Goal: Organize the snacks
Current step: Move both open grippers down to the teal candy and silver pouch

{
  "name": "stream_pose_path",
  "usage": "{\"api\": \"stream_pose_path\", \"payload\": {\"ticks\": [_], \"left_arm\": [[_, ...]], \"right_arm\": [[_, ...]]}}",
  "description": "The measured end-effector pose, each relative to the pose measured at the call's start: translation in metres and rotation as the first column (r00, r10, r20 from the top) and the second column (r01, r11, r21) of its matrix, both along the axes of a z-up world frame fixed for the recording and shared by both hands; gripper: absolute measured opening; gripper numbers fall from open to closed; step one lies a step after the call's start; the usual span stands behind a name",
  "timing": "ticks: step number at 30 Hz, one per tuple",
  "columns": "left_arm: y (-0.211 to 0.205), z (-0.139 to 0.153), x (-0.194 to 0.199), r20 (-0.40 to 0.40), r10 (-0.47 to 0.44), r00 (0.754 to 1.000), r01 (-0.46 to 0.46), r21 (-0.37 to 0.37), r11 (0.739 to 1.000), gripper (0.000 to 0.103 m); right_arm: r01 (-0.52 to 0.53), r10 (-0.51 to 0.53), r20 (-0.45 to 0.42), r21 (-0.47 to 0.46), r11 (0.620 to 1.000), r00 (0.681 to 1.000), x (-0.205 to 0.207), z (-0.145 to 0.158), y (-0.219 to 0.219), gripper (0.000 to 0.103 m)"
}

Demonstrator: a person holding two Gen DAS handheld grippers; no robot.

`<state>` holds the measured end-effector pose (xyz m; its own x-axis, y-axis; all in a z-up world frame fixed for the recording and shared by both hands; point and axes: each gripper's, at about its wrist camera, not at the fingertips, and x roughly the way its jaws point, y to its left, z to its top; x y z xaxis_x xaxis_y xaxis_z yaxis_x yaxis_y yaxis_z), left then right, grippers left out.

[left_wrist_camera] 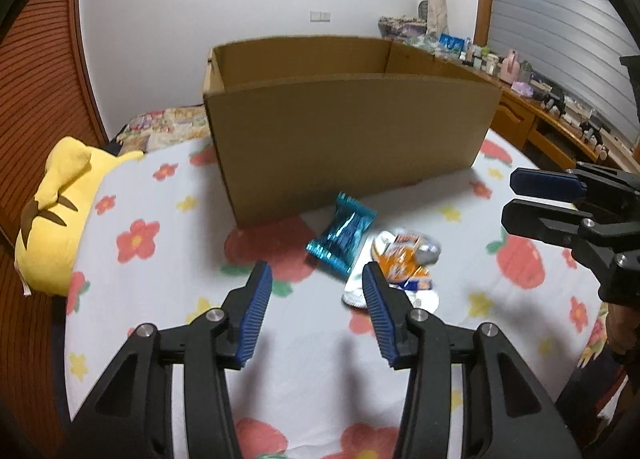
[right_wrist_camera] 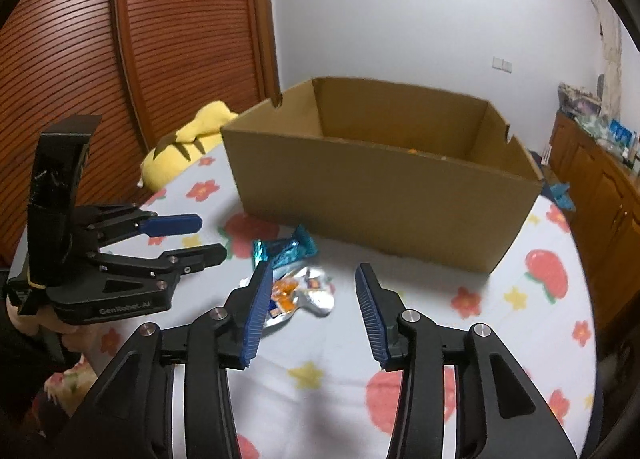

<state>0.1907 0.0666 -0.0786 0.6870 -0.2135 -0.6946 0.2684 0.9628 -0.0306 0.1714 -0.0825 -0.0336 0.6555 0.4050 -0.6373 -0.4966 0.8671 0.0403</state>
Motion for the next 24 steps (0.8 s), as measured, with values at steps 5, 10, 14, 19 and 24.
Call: {"api": "stream_pose_path", "payload": {"ticks": [5, 10, 14, 19, 24], "left_arm": [[0.007, -0.015, 0.002, -0.029, 0.004, 1.000, -0.003, 0.017, 1.000, 0.048], [0.012, -0.026, 0.005, -0.061, 0.008, 0.998, -0.006, 0.036, 0.999, 0.048], [0.016, -0.032, 0.008, -0.078, 0.013, 0.997, -0.011, 0.028, 1.000, 0.048], [0.016, -0.036, 0.009, -0.086, 0.013, 0.996, -0.010, 0.033, 0.999, 0.049], [0.013, -0.036, 0.010, -0.090, 0.004, 0.996, 0.000, 0.043, 0.999, 0.060]], "right_arm": [[-0.001, 0.000, -0.034, -0.010, 1.000, 0.999, 0.007, -0.021, 0.012, 0.054], [-0.018, 0.015, -0.063, -0.046, 0.999, 0.998, 0.017, -0.039, 0.025, 0.060], [-0.046, 0.041, -0.079, -0.067, 0.997, 0.996, 0.027, -0.048, 0.036, 0.065], [-0.065, 0.057, -0.084, -0.100, 0.993, 0.995, 0.036, -0.054, 0.046, 0.071], [-0.085, 0.073, -0.098, -0.127, 0.988, 0.992, 0.042, -0.060, 0.049, 0.072]]}}
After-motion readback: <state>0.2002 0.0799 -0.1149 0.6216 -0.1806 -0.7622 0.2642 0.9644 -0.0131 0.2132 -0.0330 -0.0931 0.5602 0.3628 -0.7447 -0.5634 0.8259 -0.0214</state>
